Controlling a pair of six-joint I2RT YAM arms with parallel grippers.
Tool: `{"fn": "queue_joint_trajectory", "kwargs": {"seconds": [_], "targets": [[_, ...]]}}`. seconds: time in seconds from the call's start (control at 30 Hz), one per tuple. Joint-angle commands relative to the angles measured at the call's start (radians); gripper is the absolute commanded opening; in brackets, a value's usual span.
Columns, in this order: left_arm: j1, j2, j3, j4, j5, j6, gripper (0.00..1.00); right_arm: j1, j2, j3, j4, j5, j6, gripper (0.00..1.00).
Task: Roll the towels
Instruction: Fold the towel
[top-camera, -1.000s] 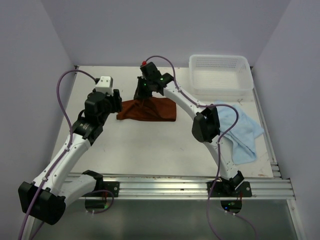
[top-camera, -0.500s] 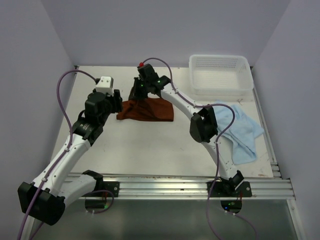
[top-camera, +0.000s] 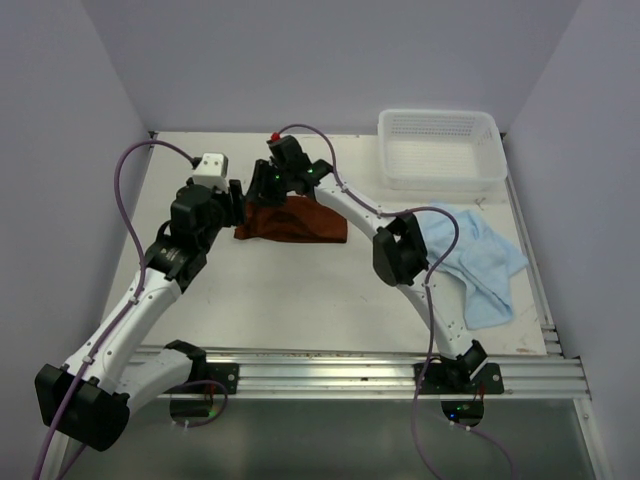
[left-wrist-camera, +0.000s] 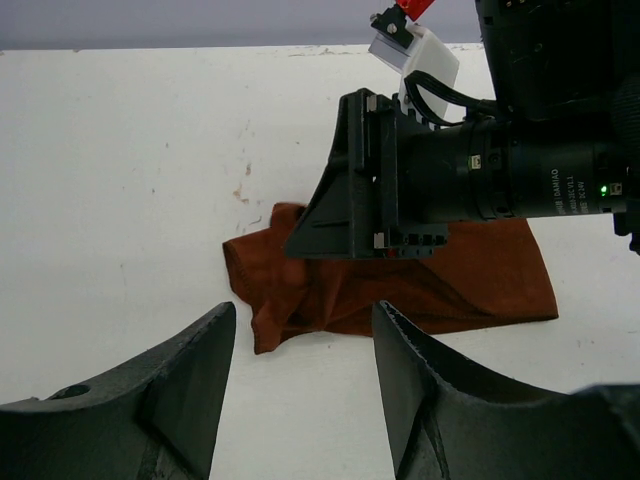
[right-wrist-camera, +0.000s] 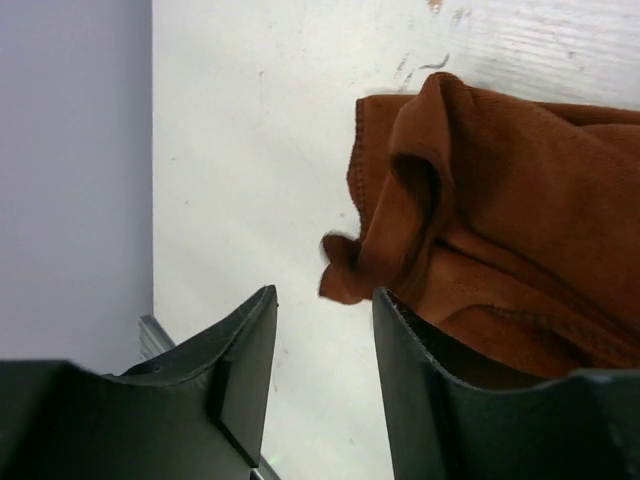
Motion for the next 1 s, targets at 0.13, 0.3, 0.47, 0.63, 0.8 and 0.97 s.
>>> {"fn": "queue_joint_trajectory", "kwargs": {"seconds": [0.13, 0.3, 0.47, 0.63, 0.8, 0.97], "targets": [[-0.010, -0.023, -0.008, 0.044, -0.022, 0.021, 0.61, 0.016, -0.001, 0.058, 0.081, -0.064, 0.022, 0.49], [-0.013, -0.012, -0.006, 0.044, -0.028, 0.022, 0.61, -0.003, -0.111, -0.043, 0.073, -0.035, 0.001, 0.51], [-0.013, -0.015, -0.006, 0.042, -0.046, 0.027, 0.61, -0.067, -0.286, -0.242, 0.069, 0.003, -0.044, 0.51], [-0.016, -0.012, -0.009, 0.042, -0.059, 0.031, 0.62, -0.151, -0.502, -0.538, 0.047, 0.089, -0.075, 0.48], [-0.016, 0.005, -0.011, 0.048, -0.062, 0.033, 0.62, -0.225, -0.647, -0.840, 0.076, 0.160, -0.073, 0.43], [-0.016, 0.100, 0.046, 0.035, -0.028, 0.027, 0.62, -0.273, -0.693, -1.000, 0.125, 0.158, -0.068, 0.45]]}}
